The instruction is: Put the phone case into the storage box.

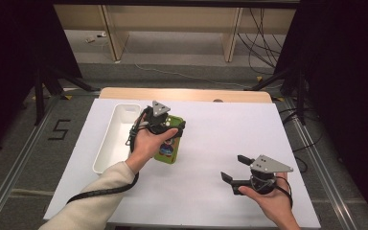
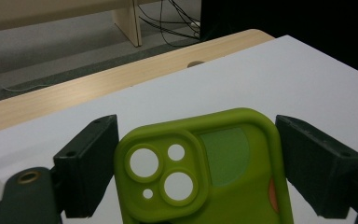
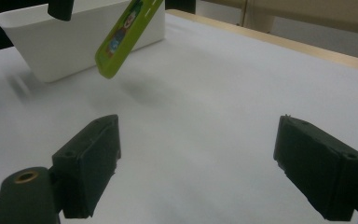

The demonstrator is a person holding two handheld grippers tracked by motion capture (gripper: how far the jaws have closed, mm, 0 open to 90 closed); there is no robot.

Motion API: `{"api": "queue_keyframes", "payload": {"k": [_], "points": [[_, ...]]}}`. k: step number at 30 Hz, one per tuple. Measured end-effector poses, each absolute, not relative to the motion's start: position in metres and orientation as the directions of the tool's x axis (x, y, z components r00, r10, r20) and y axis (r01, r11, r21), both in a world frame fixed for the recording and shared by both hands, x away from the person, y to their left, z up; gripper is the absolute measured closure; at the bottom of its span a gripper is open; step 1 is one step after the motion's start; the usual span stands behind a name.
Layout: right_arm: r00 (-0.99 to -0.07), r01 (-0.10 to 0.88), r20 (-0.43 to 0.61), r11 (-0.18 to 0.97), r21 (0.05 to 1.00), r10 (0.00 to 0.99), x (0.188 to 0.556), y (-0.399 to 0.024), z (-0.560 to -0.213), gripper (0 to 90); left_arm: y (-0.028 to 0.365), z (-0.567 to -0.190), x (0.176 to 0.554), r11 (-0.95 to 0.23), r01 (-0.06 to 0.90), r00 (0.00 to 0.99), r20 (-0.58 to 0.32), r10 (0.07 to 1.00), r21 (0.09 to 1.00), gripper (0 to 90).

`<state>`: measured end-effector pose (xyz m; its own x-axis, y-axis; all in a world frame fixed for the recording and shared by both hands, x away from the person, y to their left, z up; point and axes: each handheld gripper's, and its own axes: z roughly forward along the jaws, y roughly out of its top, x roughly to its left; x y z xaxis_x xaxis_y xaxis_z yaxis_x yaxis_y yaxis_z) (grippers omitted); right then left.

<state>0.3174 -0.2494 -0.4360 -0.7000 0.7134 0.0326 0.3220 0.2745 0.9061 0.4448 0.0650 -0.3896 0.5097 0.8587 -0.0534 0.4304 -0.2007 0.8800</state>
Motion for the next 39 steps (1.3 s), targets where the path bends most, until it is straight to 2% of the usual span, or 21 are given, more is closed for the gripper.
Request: {"api": "queue_keyframes", "payload": {"k": [39], "points": [[-0.701,0.32,0.031,0.276,0.906,0.713,0.317,-0.25,-0.436,15.9,0.084,-0.368,0.446,-0.138,0.379,0.486,-0.069,0.871,0.915,16.0]]}}
